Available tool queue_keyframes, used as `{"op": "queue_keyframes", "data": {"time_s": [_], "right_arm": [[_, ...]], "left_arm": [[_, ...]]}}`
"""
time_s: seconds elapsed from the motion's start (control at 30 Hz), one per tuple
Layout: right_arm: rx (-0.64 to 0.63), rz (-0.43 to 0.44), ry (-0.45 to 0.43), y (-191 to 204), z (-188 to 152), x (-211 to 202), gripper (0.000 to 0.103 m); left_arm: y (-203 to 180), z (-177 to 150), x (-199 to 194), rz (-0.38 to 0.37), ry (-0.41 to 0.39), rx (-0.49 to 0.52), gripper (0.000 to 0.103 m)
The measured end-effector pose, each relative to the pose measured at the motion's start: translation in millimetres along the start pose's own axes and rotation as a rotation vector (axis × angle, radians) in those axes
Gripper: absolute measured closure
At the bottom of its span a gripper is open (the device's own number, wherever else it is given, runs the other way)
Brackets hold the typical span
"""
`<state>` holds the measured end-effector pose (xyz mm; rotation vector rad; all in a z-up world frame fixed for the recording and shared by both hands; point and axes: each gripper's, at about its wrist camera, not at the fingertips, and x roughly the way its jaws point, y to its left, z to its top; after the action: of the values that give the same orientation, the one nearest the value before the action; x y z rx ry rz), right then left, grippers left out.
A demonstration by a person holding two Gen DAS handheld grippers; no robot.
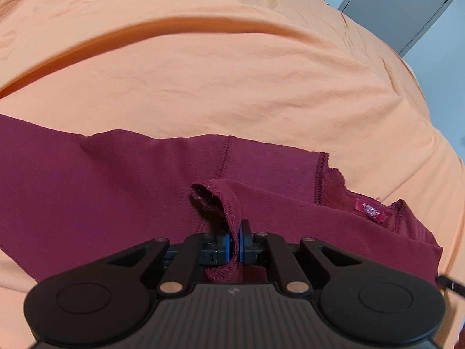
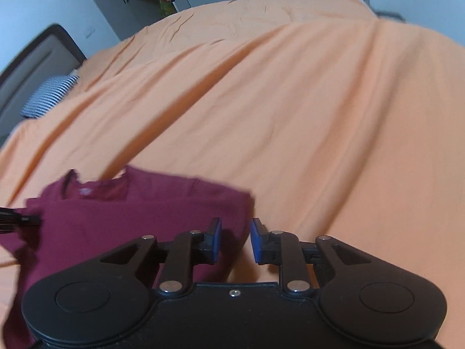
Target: Fold small clothes
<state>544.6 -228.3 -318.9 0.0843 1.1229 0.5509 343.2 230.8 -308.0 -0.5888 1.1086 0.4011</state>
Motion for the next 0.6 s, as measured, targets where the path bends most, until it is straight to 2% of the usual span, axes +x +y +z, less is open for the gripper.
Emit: {"op": "queue_keyframes", "data": {"time_s": [0.23, 0.37, 0.4, 0.47, 0.6], "right_arm": [[0.131, 0.109, 0.084, -10, -53, -25, 0.077], [0.209, 0.160, 0.123, -13, -71, -25, 0.078], [0.228, 0.183, 0.132, -13, -73, -25, 0.081], [0.189, 0.158, 0.134, -9, -74, -28, 0.093], [0.070, 0.033, 0.162, 3, -66, -43, 0.097]], "left_arm": [[0, 0, 3, 0.003, 0.001, 0.001, 0.098], [-2, 1, 2, 0.003, 0.002, 0.002, 0.098], [-2, 1, 2, 0.004, 0.001, 0.005, 0.098], [-2, 2, 1, 0.010, -0.004, 0.012, 0.098], [-5, 1, 6, 0.031, 0.000, 0.049, 0.098]]}}
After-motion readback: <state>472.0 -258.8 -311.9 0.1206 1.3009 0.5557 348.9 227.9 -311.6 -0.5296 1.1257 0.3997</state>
